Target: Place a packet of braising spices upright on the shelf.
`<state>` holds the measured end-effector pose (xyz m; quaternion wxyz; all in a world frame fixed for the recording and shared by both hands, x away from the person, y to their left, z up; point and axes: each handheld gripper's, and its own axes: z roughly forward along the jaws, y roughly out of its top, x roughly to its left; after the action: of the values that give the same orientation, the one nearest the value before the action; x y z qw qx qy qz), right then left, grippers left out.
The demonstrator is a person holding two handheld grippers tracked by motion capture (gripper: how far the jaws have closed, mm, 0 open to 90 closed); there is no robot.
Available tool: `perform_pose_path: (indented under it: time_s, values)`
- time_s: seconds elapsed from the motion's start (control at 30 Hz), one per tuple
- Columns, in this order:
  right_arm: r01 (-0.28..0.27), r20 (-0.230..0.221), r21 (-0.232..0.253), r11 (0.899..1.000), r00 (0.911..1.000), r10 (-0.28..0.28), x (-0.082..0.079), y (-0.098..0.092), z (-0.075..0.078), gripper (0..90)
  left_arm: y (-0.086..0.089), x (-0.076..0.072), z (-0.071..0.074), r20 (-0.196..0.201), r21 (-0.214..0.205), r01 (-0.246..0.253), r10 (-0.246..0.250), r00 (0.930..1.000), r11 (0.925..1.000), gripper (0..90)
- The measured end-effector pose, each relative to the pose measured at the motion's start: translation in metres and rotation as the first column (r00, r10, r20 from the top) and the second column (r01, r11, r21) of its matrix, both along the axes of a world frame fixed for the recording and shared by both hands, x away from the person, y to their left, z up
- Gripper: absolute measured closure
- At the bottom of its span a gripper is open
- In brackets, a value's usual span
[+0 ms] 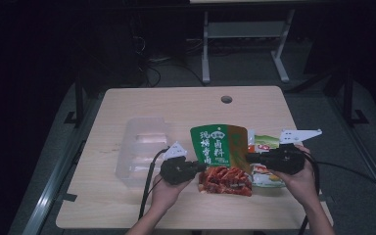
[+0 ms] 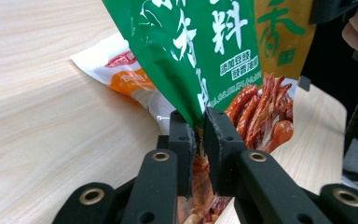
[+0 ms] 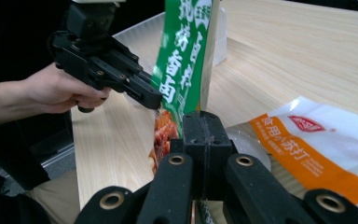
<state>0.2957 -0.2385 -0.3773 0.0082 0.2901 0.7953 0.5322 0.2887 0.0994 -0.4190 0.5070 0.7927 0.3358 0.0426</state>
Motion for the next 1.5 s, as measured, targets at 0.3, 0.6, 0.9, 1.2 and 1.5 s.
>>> perform_pose_path:
  time_s: [0.3, 0.6, 0.9, 1.2, 1.5]
  values:
    - [-0.018, -0.023, -0.037, 0.999, 0.9996, 0.017, 0.001, 0.007, -0.006, 88.9, 0.001, -0.010, 0.003, 0.076, 0.046, -0.023, 0.019, 0.9970, 0.9987, 84.6]
    - [-0.054, -0.043, -0.077, 0.996, 0.9978, 0.050, 0.006, 0.022, -0.009, 78.1, 0.001, -0.019, 0.006, 0.112, 0.076, -0.012, 0.003, 0.9938, 0.9970, 84.9]
    - [-0.098, -0.071, -0.073, 0.993, 0.9932, 0.093, 0.016, 0.039, -0.010, 70.0, 0.004, -0.021, 0.005, 0.114, 0.085, -0.011, 0.001, 0.9935, 0.9963, 84.6]
    - [-0.131, -0.103, -0.083, 0.988, 0.9871, 0.122, 0.021, 0.050, -0.013, 78.0, 0.007, -0.025, 0.006, 0.119, 0.089, -0.003, -0.008, 0.9928, 0.9960, 84.0]
    - [-0.120, -0.065, -0.100, 0.988, 0.9913, 0.114, 0.005, 0.054, -0.003, 89.6, 0.017, -0.038, 0.009, 0.137, 0.089, 0.011, -0.023, 0.9903, 0.9959, 76.7]
